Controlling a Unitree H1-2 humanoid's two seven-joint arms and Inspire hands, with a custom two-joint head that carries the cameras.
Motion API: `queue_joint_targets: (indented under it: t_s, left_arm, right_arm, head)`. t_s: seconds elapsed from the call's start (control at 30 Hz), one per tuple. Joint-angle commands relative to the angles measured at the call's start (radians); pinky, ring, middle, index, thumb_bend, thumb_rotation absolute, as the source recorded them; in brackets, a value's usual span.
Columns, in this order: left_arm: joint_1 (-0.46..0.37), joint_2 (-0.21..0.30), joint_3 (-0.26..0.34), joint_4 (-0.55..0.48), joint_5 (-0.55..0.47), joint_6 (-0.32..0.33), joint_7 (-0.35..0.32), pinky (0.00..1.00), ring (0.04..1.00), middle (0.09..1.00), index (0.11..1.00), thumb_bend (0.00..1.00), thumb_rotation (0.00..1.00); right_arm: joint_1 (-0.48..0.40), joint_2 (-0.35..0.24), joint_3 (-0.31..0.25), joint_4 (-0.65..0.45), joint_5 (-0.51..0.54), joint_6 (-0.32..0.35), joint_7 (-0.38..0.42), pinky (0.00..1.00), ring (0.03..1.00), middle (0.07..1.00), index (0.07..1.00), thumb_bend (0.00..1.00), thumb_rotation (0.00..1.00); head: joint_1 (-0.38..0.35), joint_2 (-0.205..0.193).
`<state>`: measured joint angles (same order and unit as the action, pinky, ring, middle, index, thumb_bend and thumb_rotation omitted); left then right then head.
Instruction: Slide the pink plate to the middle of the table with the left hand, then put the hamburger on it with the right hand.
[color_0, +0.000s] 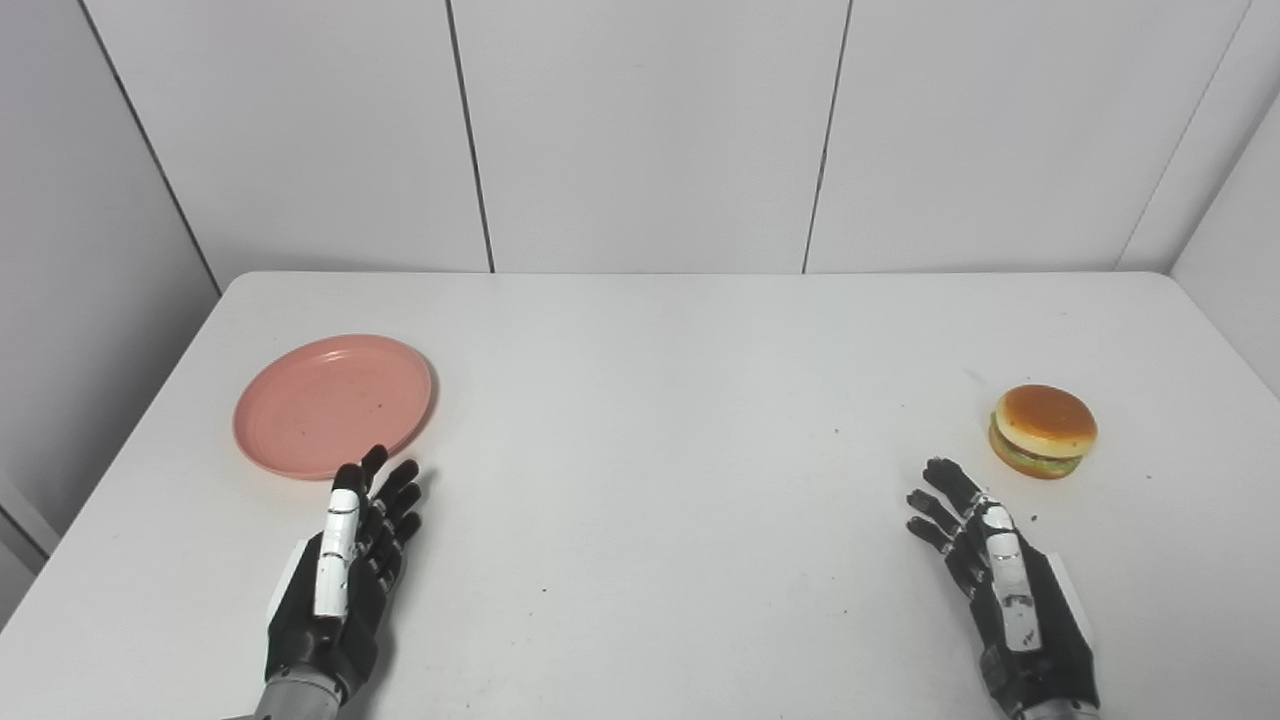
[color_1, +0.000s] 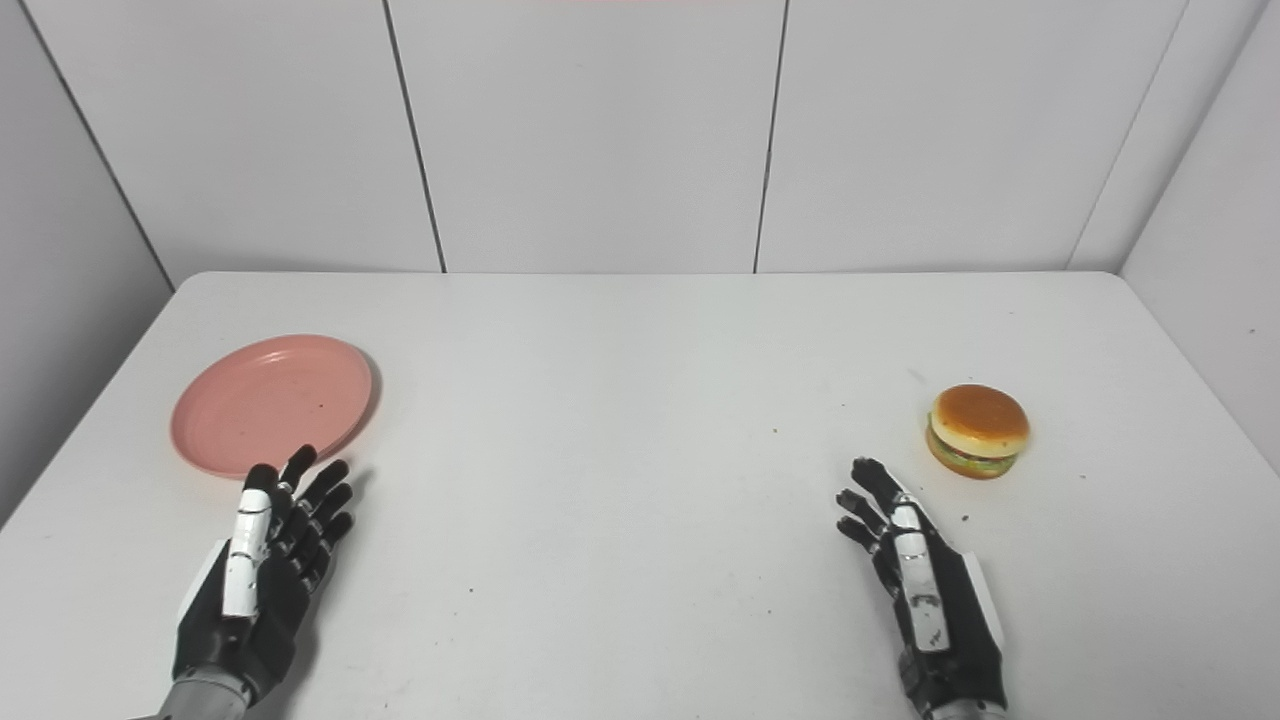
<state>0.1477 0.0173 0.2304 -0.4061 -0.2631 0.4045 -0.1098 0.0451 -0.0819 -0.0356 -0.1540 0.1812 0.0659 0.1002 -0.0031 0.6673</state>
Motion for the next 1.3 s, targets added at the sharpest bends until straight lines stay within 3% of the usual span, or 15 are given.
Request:
queue_joint_targets:
  t_s: [0.0,0.17,0.33,0.47,1.27]
  left_arm:
    - [0.073,0.055,-0.009,-0.033,0.006,-0.003,-0.013,1.00,0.977,0.942,0.956,0.66,0.95]
    - [0.074,0.049,-0.008,-0.034,0.013,-0.012,-0.015,1.00,0.973,0.941,0.971,0.65,0.96]
    - [0.085,0.020,-0.023,-0.018,0.073,-0.097,-0.002,1.00,0.953,0.937,0.963,0.69,0.92]
    - [0.088,0.015,-0.029,-0.009,0.089,-0.124,0.001,0.99,0.949,0.935,0.963,0.71,0.90]
    - [0.087,0.029,-0.031,-0.015,0.078,-0.101,-0.014,1.00,0.972,0.942,0.967,0.69,0.92]
  right_arm:
    - [-0.005,0.005,0.003,0.003,-0.005,0.003,-0.001,0.85,0.851,0.894,0.837,0.85,0.95]
    - [-0.007,0.003,0.004,0.009,-0.005,0.000,0.003,0.85,0.856,0.901,0.848,0.85,0.95]
    - [-0.006,0.006,0.005,0.011,-0.002,0.000,0.003,0.85,0.854,0.899,0.844,0.86,0.94]
    - [-0.006,0.007,0.004,0.012,0.000,0.001,0.003,0.85,0.855,0.893,0.833,0.85,0.94]
    - [-0.008,0.006,0.009,0.014,-0.001,0.006,0.005,0.86,0.858,0.895,0.841,0.85,0.95]
  head:
    - [0.001,-0.002]
    - [0.001,-0.002]
    - [-0.002,-0.003]
    - [-0.002,-0.003]
    - [-0.004,-0.005]
